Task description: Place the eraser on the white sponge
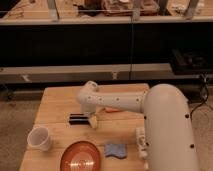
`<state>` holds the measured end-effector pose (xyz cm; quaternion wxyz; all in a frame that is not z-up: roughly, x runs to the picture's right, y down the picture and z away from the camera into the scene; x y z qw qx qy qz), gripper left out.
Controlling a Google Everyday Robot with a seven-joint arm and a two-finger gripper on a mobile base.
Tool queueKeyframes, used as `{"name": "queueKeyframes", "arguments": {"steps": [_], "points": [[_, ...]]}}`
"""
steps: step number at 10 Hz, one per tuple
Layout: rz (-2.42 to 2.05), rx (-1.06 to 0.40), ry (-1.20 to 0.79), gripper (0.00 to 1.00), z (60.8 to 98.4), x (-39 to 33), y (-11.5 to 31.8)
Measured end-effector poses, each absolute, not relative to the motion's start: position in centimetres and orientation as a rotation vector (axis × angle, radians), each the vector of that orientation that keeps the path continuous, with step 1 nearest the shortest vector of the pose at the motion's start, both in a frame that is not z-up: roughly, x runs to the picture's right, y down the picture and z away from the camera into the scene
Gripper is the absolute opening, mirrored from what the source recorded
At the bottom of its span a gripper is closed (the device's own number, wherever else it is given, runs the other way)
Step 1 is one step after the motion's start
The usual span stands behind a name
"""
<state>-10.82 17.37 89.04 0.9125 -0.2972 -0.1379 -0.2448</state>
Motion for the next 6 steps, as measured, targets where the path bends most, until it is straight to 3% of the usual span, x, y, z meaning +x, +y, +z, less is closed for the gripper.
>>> {"name": "queueKeyframes", "arguments": {"steps": [4, 6], "points": [[-0.504, -0.612, -0.284, 0.79, 89.05, -10.81, 17.37], [-0.505, -0.613, -0.283, 0.62, 89.04, -10.79, 17.37]]}}
